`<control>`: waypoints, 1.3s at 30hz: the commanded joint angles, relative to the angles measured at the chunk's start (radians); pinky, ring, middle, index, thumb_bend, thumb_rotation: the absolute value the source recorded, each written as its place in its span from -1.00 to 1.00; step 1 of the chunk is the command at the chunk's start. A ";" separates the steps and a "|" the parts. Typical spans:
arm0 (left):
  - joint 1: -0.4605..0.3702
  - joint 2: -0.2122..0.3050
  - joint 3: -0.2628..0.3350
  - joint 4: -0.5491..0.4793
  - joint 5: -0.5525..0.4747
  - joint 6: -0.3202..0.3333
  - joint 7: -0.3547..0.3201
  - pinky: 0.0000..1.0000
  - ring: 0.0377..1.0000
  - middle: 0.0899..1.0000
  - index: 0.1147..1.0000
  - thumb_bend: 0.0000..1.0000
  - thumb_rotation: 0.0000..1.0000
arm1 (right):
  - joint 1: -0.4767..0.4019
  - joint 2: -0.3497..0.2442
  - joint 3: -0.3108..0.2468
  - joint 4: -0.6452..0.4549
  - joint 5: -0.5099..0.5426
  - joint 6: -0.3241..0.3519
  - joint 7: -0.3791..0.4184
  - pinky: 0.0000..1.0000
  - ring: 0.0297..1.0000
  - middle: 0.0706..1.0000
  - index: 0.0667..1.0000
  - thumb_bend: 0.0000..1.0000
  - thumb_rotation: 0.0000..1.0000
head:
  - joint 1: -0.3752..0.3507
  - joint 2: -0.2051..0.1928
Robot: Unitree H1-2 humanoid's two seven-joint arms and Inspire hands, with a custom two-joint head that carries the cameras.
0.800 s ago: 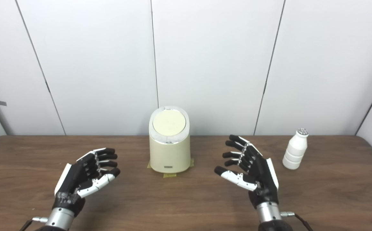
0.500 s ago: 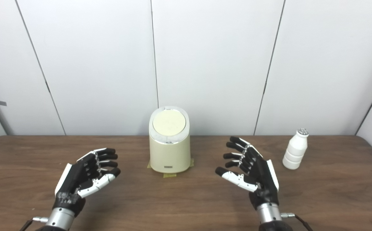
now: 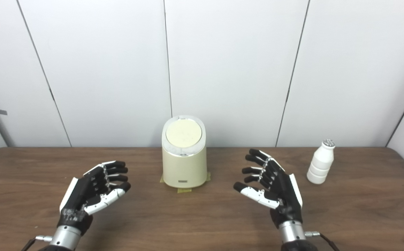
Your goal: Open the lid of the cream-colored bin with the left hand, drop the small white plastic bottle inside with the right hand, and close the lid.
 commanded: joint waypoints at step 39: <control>-0.584 -0.063 -0.144 0.311 0.388 0.074 0.236 0.79 1.00 1.00 1.00 0.96 -0.32 | -0.072 0.008 0.002 0.032 -0.057 -0.069 -0.034 -0.02 0.19 0.42 0.42 0.59 -0.68 | -0.002 -0.053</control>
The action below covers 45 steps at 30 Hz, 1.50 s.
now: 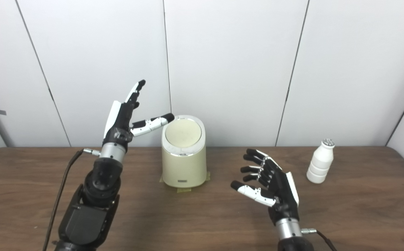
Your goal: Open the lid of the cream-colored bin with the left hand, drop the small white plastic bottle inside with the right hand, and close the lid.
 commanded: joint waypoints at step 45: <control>-0.099 0.039 -0.153 0.173 0.231 0.021 0.035 1.00 1.00 1.00 1.00 0.87 -0.58 | -0.042 0.016 0.000 -0.042 0.001 -0.017 -0.007 -0.05 0.16 0.41 0.42 0.65 -0.67 | -0.018 0.015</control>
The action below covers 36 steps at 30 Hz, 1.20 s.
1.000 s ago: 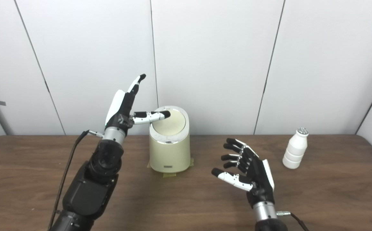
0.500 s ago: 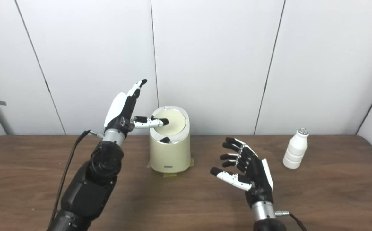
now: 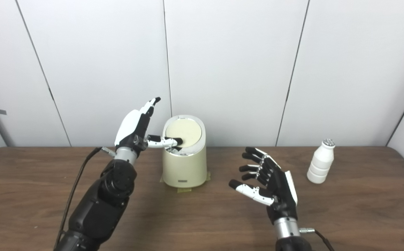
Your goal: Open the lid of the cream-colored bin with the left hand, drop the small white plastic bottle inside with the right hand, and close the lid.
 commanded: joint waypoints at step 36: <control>-0.034 0.052 0.007 -0.219 0.234 0.059 0.011 0.62 0.92 0.96 0.98 0.66 -0.52 | -0.033 0.015 0.002 -0.065 -0.001 0.005 0.002 -0.03 0.14 0.42 0.42 0.59 -0.76 | -0.003 0.013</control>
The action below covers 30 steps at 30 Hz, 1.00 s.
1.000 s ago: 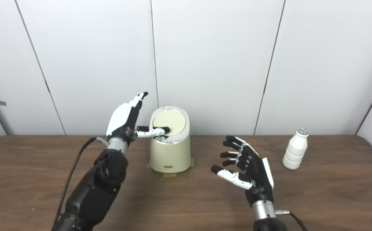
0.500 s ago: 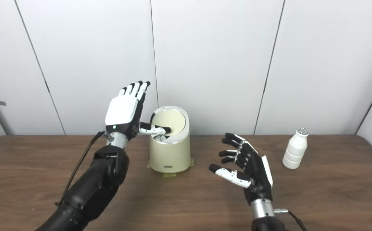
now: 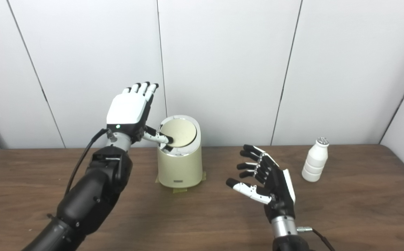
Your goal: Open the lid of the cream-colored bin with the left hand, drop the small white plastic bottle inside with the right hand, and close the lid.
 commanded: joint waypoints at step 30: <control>0.499 -0.091 0.430 -0.256 -0.984 -0.213 -0.163 -0.18 0.14 0.27 0.28 0.21 -1.00 | -0.030 -0.103 0.076 -0.131 -0.027 0.027 0.127 -0.05 0.19 0.55 0.57 0.61 -0.63 | -0.130 -0.027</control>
